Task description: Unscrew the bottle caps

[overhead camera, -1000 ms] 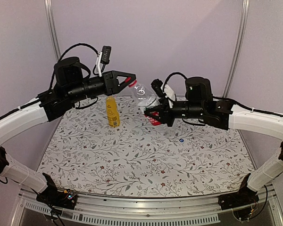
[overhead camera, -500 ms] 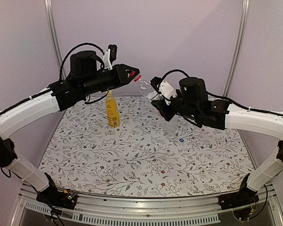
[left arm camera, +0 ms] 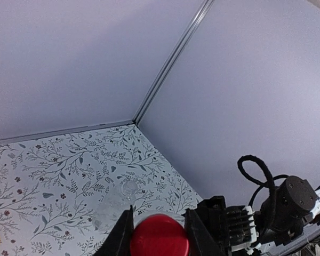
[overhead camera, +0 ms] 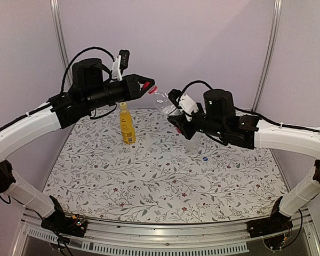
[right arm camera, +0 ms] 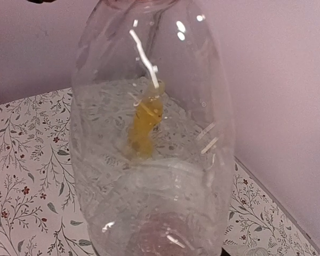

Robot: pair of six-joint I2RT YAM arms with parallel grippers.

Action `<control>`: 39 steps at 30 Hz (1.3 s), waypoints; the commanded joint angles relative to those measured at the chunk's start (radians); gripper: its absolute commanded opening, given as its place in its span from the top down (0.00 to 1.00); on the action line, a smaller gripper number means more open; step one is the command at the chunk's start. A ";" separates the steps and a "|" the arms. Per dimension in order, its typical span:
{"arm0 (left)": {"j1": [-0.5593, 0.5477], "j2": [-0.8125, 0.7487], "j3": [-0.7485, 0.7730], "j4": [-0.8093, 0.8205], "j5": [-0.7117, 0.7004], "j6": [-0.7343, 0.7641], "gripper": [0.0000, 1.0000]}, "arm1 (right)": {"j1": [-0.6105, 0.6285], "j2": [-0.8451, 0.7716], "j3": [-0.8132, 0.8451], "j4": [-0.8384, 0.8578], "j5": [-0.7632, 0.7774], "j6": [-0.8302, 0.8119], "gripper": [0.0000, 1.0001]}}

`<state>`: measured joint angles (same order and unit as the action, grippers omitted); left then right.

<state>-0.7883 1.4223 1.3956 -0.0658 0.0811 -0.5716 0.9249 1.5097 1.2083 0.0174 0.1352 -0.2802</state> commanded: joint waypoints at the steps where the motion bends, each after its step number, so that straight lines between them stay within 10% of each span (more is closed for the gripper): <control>1: 0.026 -0.072 -0.048 0.068 0.051 0.068 0.76 | -0.029 -0.035 -0.017 0.017 -0.157 0.057 0.71; 22: 0.018 -0.208 -0.376 0.182 -0.015 0.157 0.73 | -0.111 -0.150 -0.044 0.014 -0.246 0.144 0.70; 39: -0.157 0.172 -0.552 0.453 -0.066 0.342 0.75 | -0.205 -0.199 -0.029 -0.078 -0.198 0.245 0.70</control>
<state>-0.9192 1.5291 0.8665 0.2741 -0.0051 -0.2813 0.7425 1.3472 1.1721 -0.0349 -0.0860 -0.0830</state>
